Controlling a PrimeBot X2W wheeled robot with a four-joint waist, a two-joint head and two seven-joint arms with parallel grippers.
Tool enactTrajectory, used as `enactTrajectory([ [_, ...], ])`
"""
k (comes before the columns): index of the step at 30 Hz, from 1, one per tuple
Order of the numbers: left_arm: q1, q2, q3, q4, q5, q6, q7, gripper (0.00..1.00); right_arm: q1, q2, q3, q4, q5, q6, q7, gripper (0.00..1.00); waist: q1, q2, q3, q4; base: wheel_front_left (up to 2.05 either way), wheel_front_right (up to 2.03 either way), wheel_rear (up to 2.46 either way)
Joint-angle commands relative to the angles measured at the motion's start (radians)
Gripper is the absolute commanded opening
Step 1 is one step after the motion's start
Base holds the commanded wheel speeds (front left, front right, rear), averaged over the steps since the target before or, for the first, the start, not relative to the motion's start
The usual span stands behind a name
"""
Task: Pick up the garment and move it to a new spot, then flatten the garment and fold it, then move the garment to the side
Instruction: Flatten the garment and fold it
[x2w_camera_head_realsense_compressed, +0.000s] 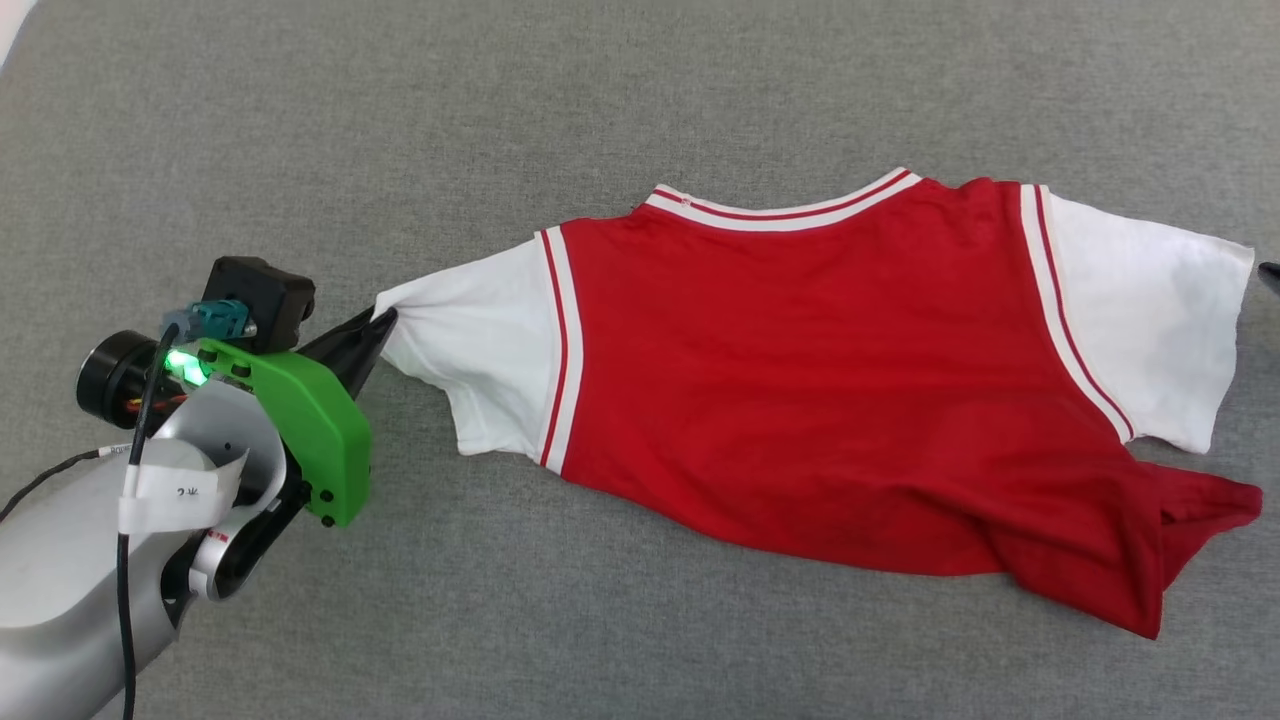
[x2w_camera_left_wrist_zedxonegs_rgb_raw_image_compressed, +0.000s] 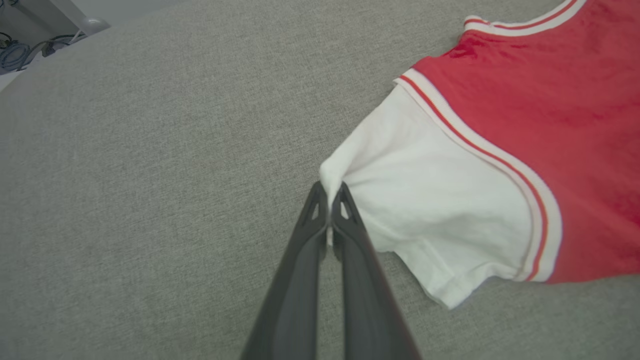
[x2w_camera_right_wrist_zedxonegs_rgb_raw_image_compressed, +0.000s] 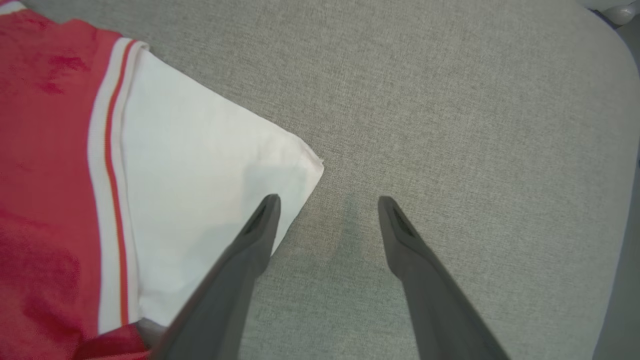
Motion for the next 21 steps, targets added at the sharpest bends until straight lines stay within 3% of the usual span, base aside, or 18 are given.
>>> enactTrajectory([
  [1, -0.02, -0.006, 0.006, -0.009, 0.011, 0.007, -0.008, 0.0, -0.029, -0.006, 0.017, 0.017, 0.001, -0.001, 0.014, 1.0, 0.0, 0.0, 0.041, 0.025, 0.0, 0.0, 0.0],
  [7, -0.049, -0.016, 0.012, -0.035, 0.033, 0.016, -0.017, 0.0, -0.084, 0.011, 0.08, 0.098, 0.017, -0.001, 0.02, 1.0, 0.0, 0.0, 0.095, 0.048, 0.0, 0.0, 0.0],
  [16, -0.055, -0.026, 0.015, -0.03, 0.039, 0.015, -0.033, 0.0, -0.011, 0.03, 0.246, 0.166, 0.08, -0.001, 0.017, 1.0, 0.0, 0.0, 0.104, 0.056, 0.0, 0.0, 0.0],
  [17, -0.054, -0.025, 0.015, -0.028, 0.038, 0.015, -0.035, 0.0, -0.011, 0.028, 0.257, 0.167, 0.084, -0.001, 0.012, 0.68, 0.0, 0.0, 0.101, 0.054, 0.0, 0.0, 0.0],
  [18, -0.052, -0.024, 0.016, -0.024, 0.037, 0.014, -0.036, 0.0, -0.013, 0.026, 0.264, 0.17, 0.086, -0.001, -0.003, 0.0, 0.0, 0.0, 0.096, 0.051, 0.0, 0.0, 0.0],
  [21, -0.047, -0.021, 0.016, -0.015, 0.032, 0.011, -0.039, 0.0, -0.033, 0.02, 0.269, 0.181, 0.089, -0.001, -0.045, 0.0, 0.0, 0.0, 0.08, 0.043, 0.0, 0.0, 0.0],
])
